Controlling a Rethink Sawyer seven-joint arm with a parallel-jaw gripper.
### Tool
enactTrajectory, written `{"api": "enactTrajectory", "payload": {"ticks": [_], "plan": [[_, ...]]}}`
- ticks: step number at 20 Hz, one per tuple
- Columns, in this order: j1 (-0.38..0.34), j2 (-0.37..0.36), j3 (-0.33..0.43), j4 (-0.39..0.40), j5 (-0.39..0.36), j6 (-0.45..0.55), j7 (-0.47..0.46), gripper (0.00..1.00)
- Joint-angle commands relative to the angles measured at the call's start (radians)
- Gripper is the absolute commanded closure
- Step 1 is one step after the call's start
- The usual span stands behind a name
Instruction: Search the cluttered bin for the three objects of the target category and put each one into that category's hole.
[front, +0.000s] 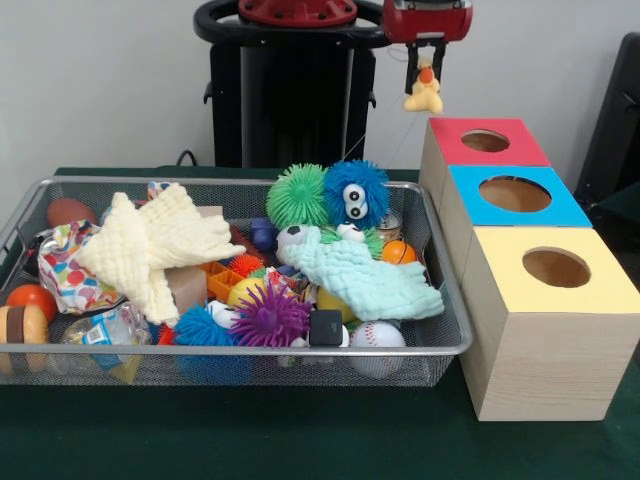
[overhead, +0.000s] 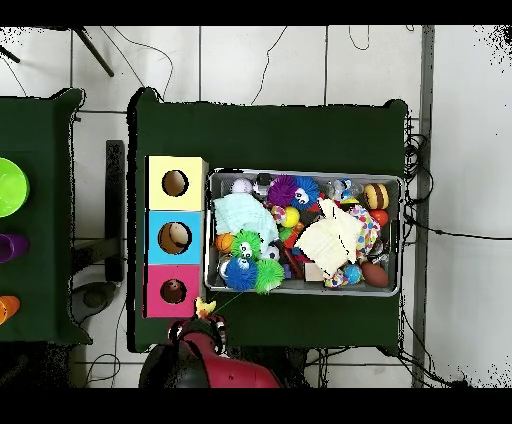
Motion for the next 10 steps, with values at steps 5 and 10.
{"api": "enactTrajectory", "payload": {"ticks": [5, 10], "plan": [[-0.062, -0.001, 0.17, 0.101, 0.007, -0.122, 0.295, 1.0], [-0.018, 0.023, 0.143, 0.064, 0.025, -0.108, 0.295, 1.0]]}}
